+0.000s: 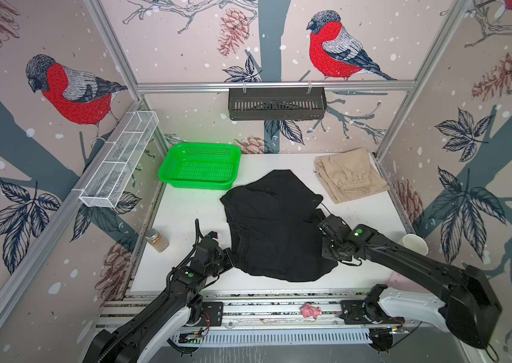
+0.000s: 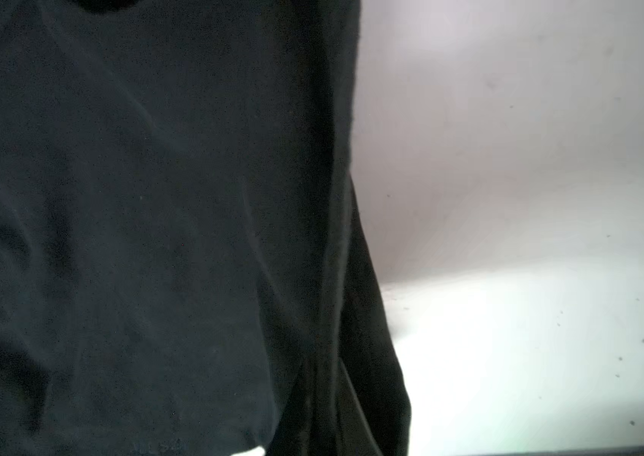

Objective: Fold and stack the shorts
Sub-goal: 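Grasp the near corners of the black shorts with both grippers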

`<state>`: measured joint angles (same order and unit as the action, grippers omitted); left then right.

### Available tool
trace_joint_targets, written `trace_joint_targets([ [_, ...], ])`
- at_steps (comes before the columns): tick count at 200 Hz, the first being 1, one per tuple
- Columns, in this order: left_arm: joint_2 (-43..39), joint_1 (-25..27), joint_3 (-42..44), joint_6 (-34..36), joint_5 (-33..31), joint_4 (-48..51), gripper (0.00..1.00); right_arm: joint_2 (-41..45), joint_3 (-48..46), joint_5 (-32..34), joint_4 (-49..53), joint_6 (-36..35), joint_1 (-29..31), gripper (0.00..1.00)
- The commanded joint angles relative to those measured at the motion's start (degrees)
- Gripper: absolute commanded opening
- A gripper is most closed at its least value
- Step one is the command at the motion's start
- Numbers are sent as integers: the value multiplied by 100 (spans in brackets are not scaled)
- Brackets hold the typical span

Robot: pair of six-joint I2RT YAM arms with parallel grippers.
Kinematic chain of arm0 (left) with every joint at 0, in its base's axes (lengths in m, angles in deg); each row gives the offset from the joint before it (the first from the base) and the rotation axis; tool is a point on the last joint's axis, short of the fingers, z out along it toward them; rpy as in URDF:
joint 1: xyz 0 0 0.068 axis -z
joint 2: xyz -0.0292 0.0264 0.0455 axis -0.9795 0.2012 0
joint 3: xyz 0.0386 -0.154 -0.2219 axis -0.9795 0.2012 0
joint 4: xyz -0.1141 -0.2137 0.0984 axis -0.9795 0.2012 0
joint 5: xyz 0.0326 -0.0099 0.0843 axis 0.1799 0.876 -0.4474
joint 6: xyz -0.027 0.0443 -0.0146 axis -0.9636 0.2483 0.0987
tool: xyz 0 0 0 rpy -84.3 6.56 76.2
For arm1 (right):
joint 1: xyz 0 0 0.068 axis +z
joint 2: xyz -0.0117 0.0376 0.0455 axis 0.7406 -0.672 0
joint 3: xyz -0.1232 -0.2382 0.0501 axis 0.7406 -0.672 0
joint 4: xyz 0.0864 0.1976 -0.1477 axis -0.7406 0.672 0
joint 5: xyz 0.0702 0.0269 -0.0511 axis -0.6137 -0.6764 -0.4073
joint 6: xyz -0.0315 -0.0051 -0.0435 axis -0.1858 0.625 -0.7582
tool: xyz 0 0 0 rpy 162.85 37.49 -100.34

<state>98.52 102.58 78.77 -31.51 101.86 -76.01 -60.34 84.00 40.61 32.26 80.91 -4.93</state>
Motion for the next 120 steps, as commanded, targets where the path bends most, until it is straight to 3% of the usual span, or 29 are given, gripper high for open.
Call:
trace_joint_targets([
  [1,-184,8,-335,26,-105,349,0,-812,904,659,1651,-291,223,15],
  [16,-446,7,-727,114,-366,978,0,-1342,1565,1304,2287,-327,314,24],
  [26,-581,8,-867,112,-438,1223,0,-1549,1696,1522,2272,-416,289,36],
  [60,-690,12,-548,-164,-294,1261,0,-1187,1329,815,1259,-757,12,63],
  [85,-924,9,-298,-376,-354,1170,0,188,708,241,464,-502,-354,64],
  [120,-1106,18,-347,-452,-518,1324,0,1693,-1042,-534,-175,387,-442,65],
])
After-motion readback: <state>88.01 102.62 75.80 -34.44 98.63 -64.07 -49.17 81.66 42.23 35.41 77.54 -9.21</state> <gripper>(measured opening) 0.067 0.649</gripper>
